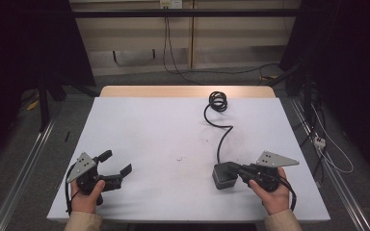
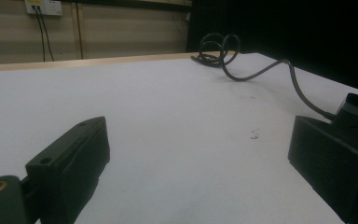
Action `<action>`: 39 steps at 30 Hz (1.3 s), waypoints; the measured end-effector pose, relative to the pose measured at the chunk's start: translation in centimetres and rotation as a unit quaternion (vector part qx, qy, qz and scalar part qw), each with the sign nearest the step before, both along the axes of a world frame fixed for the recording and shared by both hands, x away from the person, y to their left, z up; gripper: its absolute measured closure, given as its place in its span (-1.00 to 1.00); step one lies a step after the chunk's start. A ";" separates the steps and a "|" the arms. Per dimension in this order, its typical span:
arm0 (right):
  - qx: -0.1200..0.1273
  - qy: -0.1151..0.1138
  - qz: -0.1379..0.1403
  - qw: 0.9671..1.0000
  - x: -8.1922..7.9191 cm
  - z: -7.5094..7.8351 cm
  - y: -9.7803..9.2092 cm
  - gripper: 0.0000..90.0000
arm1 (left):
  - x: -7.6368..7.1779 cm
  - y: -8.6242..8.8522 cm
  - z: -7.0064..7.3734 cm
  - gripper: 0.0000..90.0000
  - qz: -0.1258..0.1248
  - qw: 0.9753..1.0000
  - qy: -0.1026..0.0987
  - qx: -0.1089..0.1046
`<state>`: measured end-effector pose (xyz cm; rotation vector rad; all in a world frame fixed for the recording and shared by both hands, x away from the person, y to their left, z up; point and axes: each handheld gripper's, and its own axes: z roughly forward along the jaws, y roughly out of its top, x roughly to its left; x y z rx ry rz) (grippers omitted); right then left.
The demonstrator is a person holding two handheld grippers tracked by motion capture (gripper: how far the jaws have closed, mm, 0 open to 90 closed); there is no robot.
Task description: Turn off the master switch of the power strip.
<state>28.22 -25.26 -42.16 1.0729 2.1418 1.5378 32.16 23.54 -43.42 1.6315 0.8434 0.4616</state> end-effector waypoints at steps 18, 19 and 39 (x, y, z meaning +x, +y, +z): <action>-0.013 0.015 0.012 1.000 0.0 -0.1 0.1 1.00 | 0.0 0.0 0.0 -0.88 0.001 1.000 -0.001 0.000; -0.014 0.015 0.012 1.000 0.0 -0.1 0.1 1.00 | 0.0 0.0 0.0 -0.88 0.001 1.000 -0.001 0.000; -0.016 0.024 0.033 0.999 -0.1 -0.1 0.1 1.00 | 0.0 0.0 0.0 -0.88 0.002 1.000 0.000 -0.001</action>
